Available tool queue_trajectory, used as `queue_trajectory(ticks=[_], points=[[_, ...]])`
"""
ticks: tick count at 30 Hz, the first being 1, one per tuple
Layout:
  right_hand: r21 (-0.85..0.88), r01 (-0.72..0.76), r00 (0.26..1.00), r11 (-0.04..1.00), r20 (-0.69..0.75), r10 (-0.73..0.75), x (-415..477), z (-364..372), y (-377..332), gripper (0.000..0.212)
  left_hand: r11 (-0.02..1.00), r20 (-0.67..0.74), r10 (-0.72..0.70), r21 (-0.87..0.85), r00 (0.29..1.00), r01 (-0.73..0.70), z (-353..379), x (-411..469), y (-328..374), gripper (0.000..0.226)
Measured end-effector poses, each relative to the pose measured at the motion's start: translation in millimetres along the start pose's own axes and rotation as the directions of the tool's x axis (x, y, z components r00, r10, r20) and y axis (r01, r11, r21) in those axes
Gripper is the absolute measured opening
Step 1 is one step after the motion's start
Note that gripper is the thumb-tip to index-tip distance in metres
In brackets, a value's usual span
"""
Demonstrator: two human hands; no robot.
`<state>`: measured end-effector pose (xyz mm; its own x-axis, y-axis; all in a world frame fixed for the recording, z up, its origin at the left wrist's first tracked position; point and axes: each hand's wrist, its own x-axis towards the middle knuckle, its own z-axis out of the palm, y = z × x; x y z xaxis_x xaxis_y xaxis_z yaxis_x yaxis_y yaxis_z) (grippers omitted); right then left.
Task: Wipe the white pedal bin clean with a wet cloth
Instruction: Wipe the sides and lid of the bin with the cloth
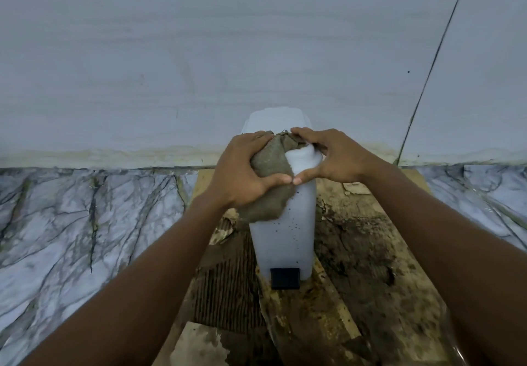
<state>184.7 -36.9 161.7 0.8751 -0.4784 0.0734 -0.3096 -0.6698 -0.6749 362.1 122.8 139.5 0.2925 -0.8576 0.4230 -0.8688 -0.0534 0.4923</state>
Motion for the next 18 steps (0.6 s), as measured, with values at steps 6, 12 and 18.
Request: queue_trajectory(ticks=[6,12,18], points=[[0.161,-0.004,1.0,0.987,-0.006,0.005,22,-15,3,0.114,0.979,-0.402,0.17,0.173,0.9,-0.108,53,-11,-15,0.064],[0.252,0.065,0.991,0.966,-0.128,-0.033,50,-15,11,0.084,0.931,-0.404,0.21,0.361,0.891,-0.056,82,2,-38,0.078],[0.297,0.089,0.969,0.951,-0.246,-0.013,74,-19,31,0.046,0.908,-0.355,0.25,0.408,0.901,-0.092,112,21,-44,0.078]])
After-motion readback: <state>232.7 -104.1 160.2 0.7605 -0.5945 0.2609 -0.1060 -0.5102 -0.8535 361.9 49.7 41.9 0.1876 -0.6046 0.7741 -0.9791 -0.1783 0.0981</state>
